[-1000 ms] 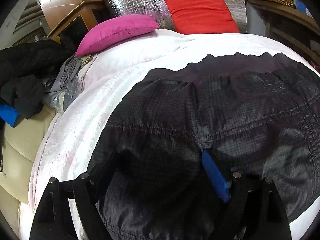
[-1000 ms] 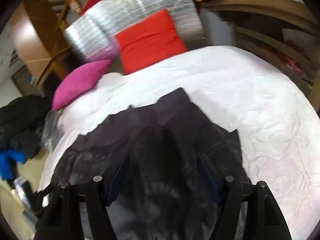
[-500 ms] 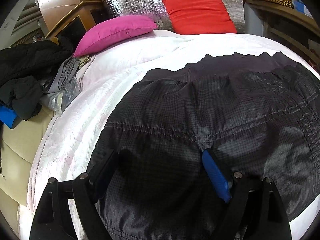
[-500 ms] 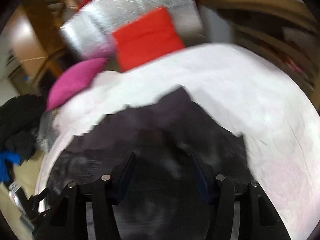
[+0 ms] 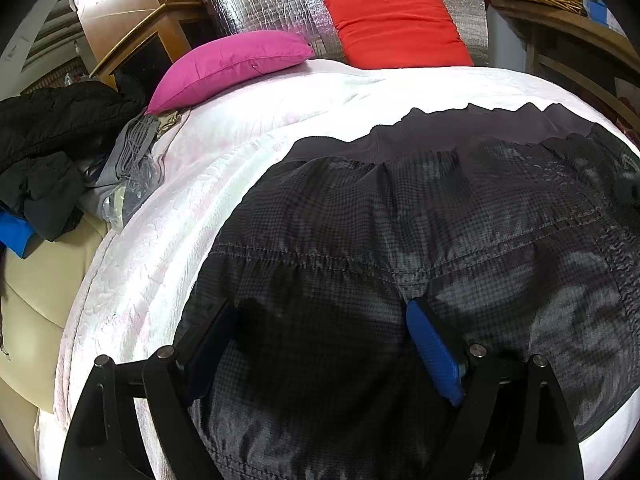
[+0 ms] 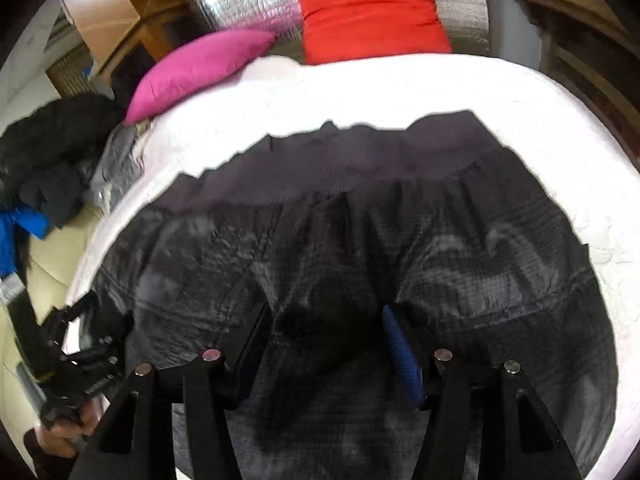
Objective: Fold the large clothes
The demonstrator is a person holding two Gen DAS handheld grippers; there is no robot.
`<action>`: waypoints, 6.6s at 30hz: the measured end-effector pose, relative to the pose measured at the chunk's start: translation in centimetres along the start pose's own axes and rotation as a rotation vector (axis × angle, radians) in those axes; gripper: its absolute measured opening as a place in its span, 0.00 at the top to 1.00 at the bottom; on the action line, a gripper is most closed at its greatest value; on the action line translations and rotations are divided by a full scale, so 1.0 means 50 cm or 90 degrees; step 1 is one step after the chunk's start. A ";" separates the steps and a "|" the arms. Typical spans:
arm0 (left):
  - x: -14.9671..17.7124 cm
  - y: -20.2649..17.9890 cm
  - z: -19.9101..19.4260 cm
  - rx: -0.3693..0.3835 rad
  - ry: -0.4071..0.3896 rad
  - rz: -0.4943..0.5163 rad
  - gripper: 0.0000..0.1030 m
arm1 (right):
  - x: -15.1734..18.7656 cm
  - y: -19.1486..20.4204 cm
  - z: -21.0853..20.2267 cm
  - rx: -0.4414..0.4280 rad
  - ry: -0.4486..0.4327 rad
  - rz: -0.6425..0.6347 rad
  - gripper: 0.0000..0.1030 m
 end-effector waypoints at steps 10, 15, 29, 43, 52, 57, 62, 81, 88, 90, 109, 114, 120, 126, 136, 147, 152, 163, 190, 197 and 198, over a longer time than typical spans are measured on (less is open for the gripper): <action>-0.021 0.119 -0.045 0.031 -0.053 -0.082 0.15 | -0.046 -0.119 -0.111 -0.030 -0.106 0.109 0.40; 0.006 0.199 -0.001 0.002 -0.001 -0.138 0.15 | -0.030 -0.174 -0.121 0.031 -0.098 0.114 0.40; 0.023 0.172 0.026 0.241 0.037 -0.208 0.46 | 0.033 -0.305 -0.097 0.076 -0.015 0.159 0.34; 0.025 0.187 0.058 0.158 0.062 -0.202 0.41 | 0.041 -0.306 -0.084 0.122 0.004 0.119 0.77; 0.008 0.159 0.080 0.427 0.107 -0.266 0.21 | 0.029 -0.342 -0.128 -0.067 -0.042 0.239 0.14; 0.012 0.138 0.117 0.505 0.157 -0.266 0.15 | 0.054 -0.393 -0.103 -0.187 -0.017 0.322 0.14; 0.024 0.114 0.116 0.544 0.182 -0.232 0.13 | 0.073 -0.421 -0.070 -0.265 0.005 0.360 0.14; 0.024 0.011 0.085 0.625 0.203 -0.195 0.09 | 0.032 -0.172 0.040 -0.378 0.074 0.207 0.13; -0.010 0.011 0.086 0.599 0.170 -0.245 0.44 | 0.035 -0.180 0.030 -0.290 0.050 0.215 0.50; -0.026 0.013 0.073 0.601 0.145 -0.252 0.54 | 0.027 -0.172 0.013 -0.272 0.033 0.196 0.58; -0.144 0.018 -0.010 0.630 -0.026 -0.289 0.68 | -0.048 -0.178 -0.140 -0.208 -0.150 0.155 0.65; -0.108 0.017 0.060 0.552 0.051 -0.289 0.55 | -0.031 -0.215 -0.095 -0.182 -0.112 0.194 0.65; -0.041 0.029 0.130 0.429 0.163 -0.255 0.24 | 0.020 -0.259 -0.029 -0.201 -0.014 0.262 0.59; 0.001 0.037 0.128 0.372 0.169 -0.219 0.22 | 0.032 -0.260 -0.024 -0.176 0.017 0.272 0.36; 0.015 0.031 0.087 0.235 0.109 -0.135 0.21 | 0.030 -0.266 -0.069 -0.129 0.004 0.252 0.32; 0.011 0.016 0.067 0.177 0.078 -0.093 0.20 | 0.032 -0.281 -0.050 -0.058 0.022 0.236 0.30; 0.011 0.007 0.064 0.165 0.068 -0.076 0.20 | 0.056 -0.296 -0.025 -0.064 0.061 0.264 0.31; 0.008 -0.010 0.062 0.135 0.056 -0.059 0.20 | 0.029 -0.344 -0.164 0.044 -0.059 0.248 0.31; -0.095 0.049 0.173 0.186 0.074 -0.197 0.47 | -0.126 -0.292 0.004 0.123 -0.089 0.168 0.72; -0.095 0.046 0.215 0.136 0.061 -0.179 0.41 | -0.105 -0.317 0.032 0.171 -0.071 0.185 0.74; -0.095 0.043 0.216 0.126 0.063 -0.168 0.40 | -0.098 -0.325 0.042 0.159 -0.061 0.200 0.74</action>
Point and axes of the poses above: each gripper's, at about its wrist camera, not at the fingertips, and z roughly the way its jaws point, y to its left, x to its underside, the point moved 8 cm from there along z, roughly the way its jaws point, and after that the axes turned 3 degrees about -z, right-handed, at the moved point
